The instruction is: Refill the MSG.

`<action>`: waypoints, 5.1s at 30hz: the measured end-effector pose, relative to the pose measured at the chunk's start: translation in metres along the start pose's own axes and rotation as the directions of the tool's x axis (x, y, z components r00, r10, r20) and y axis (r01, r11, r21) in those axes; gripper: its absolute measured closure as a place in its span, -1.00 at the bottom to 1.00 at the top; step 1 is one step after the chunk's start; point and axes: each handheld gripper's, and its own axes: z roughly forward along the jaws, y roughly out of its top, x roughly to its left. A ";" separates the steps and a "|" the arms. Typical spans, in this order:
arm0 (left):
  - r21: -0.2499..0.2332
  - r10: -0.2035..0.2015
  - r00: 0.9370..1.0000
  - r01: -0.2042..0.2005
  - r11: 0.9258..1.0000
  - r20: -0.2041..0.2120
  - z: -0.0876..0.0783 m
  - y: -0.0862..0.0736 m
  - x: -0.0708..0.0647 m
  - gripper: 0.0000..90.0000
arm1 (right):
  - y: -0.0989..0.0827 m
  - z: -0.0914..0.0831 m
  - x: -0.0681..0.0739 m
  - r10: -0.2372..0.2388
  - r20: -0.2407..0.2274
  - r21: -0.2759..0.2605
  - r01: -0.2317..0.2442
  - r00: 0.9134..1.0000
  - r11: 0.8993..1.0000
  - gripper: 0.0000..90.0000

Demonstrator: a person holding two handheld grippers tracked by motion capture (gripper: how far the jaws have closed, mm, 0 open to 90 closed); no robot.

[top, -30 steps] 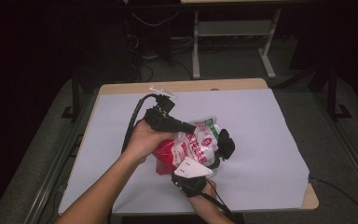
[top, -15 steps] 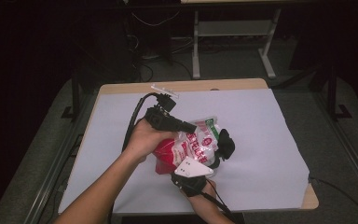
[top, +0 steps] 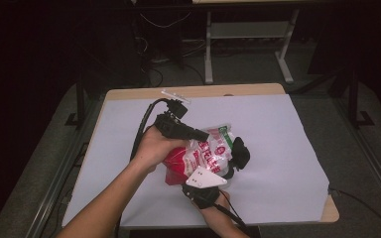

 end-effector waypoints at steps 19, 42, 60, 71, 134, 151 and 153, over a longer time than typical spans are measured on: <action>-0.005 -0.010 0.999 0.010 1.000 -0.036 0.003 0.002 0.001 1.00 | -0.001 0.002 -0.005 0.029 -0.009 0.003 -0.029 1.000 1.000 1.00; -0.010 -0.025 0.998 0.025 1.000 -0.049 0.002 0.002 0.002 1.00 | 0.000 0.003 -0.007 0.028 -0.023 0.008 -0.028 0.999 1.000 1.00; 0.005 -0.024 0.998 0.024 1.000 -0.064 0.005 0.006 0.000 1.00 | 0.000 0.002 -0.009 0.047 -0.028 0.000 -0.047 0.999 0.999 1.00; 0.008 -0.025 0.997 0.025 1.000 -0.068 0.006 0.007 -0.001 1.00 | 0.001 0.001 -0.009 0.052 -0.029 -0.004 -0.052 0.998 0.999 1.00; 0.036 -0.015 0.996 0.018 0.999 -0.091 0.010 0.012 -0.006 1.00 | 0.002 0.000 -0.009 0.051 -0.032 -0.016 -0.052 0.998 0.999 1.00; 0.041 -0.024 0.995 0.028 0.999 -0.098 0.010 0.012 -0.005 1.00 | 0.002 0.000 -0.007 0.054 -0.036 -0.019 -0.054 0.998 0.998 1.00; 0.039 -0.024 0.995 0.028 0.999 -0.096 0.011 0.012 -0.005 1.00 | 0.002 0.000 -0.007 0.053 -0.035 -0.019 -0.054 0.998 0.998 1.00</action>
